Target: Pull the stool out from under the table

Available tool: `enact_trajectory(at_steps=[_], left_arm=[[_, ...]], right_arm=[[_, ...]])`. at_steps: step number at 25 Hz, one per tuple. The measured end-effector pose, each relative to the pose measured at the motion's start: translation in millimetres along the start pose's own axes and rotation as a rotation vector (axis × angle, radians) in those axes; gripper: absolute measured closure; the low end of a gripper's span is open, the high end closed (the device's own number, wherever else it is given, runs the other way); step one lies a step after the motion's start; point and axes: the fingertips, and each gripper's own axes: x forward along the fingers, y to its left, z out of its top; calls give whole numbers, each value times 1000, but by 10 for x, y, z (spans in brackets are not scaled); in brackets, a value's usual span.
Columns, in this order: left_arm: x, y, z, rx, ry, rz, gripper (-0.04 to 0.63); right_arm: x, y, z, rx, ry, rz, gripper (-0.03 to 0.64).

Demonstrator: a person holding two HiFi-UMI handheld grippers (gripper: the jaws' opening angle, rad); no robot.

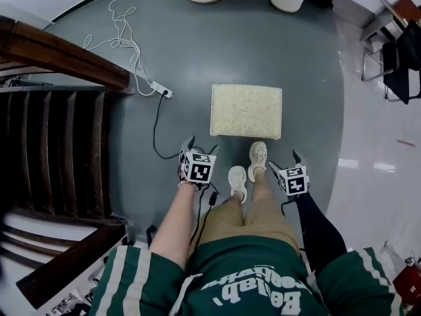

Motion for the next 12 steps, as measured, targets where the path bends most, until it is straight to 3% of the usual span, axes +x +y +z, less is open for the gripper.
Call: enact_trajectory(at_steps=[4, 12], left_arm=[[-311, -600, 917, -14, -89, -1, 213], [-1068, -941, 1645, -24, -266, -16, 212]], right_arm=[[-543, -789, 664, -14, -124, 7, 164], [-1488, -869, 1584, 78, -390, -15, 166]])
